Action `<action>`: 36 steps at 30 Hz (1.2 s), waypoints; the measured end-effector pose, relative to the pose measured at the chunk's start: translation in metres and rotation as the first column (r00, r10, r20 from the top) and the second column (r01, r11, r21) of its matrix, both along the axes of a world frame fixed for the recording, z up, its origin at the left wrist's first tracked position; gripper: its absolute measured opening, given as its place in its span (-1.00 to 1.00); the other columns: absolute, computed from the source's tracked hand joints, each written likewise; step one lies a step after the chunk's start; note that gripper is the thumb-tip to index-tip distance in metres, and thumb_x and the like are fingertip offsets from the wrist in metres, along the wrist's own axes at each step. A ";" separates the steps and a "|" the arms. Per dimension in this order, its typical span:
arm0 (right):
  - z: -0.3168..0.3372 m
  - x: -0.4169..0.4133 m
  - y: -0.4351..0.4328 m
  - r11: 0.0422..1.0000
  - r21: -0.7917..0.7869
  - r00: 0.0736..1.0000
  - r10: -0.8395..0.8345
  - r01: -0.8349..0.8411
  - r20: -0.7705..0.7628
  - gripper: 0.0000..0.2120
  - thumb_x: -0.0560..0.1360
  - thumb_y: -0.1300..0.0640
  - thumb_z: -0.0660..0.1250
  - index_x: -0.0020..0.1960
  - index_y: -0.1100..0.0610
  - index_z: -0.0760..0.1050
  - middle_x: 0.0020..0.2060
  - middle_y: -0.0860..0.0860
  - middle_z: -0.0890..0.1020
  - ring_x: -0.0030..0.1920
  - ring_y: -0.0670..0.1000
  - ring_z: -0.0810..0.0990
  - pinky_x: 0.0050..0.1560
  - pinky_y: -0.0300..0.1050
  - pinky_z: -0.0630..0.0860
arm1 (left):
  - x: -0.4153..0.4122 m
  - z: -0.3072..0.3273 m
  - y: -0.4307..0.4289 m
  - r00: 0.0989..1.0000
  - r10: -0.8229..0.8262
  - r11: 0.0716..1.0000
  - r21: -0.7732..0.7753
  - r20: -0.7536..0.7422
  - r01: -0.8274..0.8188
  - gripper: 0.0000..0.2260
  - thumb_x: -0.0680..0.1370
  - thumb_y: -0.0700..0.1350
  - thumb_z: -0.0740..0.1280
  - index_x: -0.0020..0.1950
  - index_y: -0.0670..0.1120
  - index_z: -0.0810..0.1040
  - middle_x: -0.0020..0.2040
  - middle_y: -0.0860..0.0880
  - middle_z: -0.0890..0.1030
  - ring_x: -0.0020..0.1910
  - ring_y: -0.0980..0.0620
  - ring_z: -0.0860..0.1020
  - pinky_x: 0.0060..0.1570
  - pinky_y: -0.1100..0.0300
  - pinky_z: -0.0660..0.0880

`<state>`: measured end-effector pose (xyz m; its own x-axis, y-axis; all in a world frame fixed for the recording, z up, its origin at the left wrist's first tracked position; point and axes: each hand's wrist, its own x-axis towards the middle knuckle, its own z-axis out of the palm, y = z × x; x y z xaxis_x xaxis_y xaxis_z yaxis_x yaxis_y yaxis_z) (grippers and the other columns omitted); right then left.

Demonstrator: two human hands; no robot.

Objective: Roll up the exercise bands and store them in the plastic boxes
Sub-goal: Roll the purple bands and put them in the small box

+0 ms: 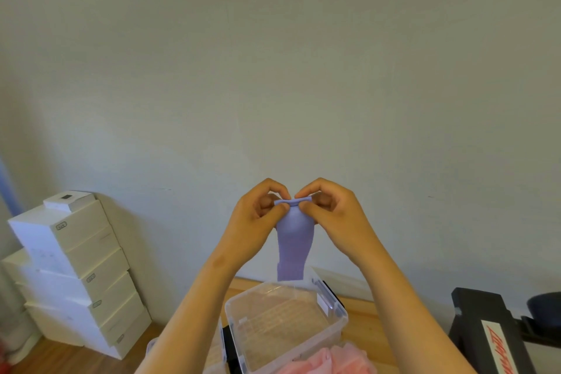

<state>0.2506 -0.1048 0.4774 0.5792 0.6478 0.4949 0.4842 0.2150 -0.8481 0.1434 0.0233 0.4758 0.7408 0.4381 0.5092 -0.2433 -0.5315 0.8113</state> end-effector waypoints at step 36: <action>-0.018 -0.014 -0.003 0.996 0.031 0.994 -0.080 0.078 0.075 -0.80 0.44 0.38 0.35 -0.17 0.10 0.59 -0.26 -0.05 0.65 -0.20 -0.09 0.63 -0.14 -0.23 0.56 | -0.009 -0.010 -0.011 1.000 0.000 0.984 -0.176 -0.019 -0.003 -0.96 0.52 -0.26 0.40 -0.09 -0.14 0.59 -0.17 -0.06 0.70 -0.11 0.02 0.67 -0.13 0.26 0.56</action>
<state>0.2363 -0.1075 0.4593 0.5880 0.5865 0.5570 0.5638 0.1966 -0.8022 0.1342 0.0119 0.4659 0.7489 0.5210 0.4095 -0.2260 -0.3801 0.8969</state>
